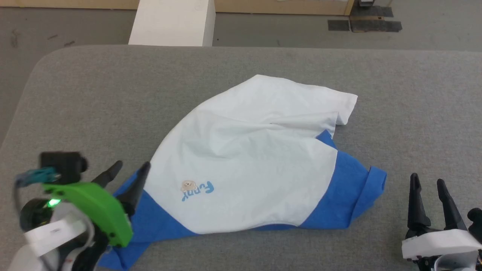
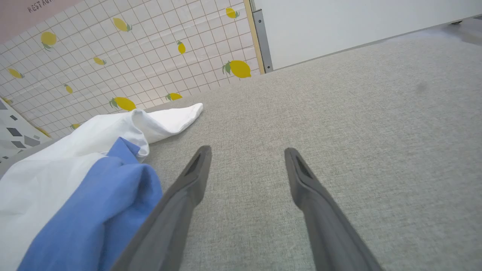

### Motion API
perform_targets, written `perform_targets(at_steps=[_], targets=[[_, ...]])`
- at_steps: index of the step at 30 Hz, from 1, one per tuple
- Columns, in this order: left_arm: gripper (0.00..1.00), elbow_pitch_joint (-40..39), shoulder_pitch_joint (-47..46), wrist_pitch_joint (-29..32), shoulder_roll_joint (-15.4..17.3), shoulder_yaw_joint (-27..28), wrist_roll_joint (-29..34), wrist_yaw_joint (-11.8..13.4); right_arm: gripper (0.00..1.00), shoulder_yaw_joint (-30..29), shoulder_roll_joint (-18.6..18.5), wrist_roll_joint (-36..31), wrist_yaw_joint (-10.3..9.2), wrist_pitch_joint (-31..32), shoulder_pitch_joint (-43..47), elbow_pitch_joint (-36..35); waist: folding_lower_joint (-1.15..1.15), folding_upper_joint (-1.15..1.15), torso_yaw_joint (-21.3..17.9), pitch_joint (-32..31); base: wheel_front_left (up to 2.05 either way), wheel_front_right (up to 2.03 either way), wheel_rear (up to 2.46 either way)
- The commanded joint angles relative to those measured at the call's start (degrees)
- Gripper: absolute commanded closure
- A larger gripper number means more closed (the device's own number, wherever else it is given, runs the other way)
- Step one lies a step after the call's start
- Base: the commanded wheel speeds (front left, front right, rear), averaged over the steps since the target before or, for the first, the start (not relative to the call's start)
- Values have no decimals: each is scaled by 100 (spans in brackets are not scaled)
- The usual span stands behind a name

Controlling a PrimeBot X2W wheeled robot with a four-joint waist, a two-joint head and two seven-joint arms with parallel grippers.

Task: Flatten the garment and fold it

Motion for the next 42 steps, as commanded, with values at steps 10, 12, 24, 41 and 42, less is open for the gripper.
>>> perform_targets(at_steps=[10, 12, 24, 41, 42], targets=[[0, 1703, -899, 253, -290, -1337, 923, -251, 0, 33, 1, 74, -8, -71, -282, 111, 0, 0, -347, 438, 0, 0, 0], [0, 2035, -1033, 293, -364, -1513, 995, -321, 0, 12, 1, 65, -8, -81, -307, 115, 0, 0, -375, 492, 0, 0, 0], [100, 2971, -1690, -105, -585, -1799, 1020, -682, 0, -23, 1, 36, -8, -111, -369, 106, 0, 0, -396, 616, 0, 0, 0], [100, 2466, -3223, 81, -498, -1048, 481, -570, 0, 128, 1, 77, -8, -119, -608, 101, 0, 0, -637, 1110, 0, 0, 0], [100, 2579, -3290, -14, -497, -1070, 556, -582, 0, 140, 1, 83, -8, -120, -627, 112, 0, 0, -670, 1138, 0, 0, 0]])
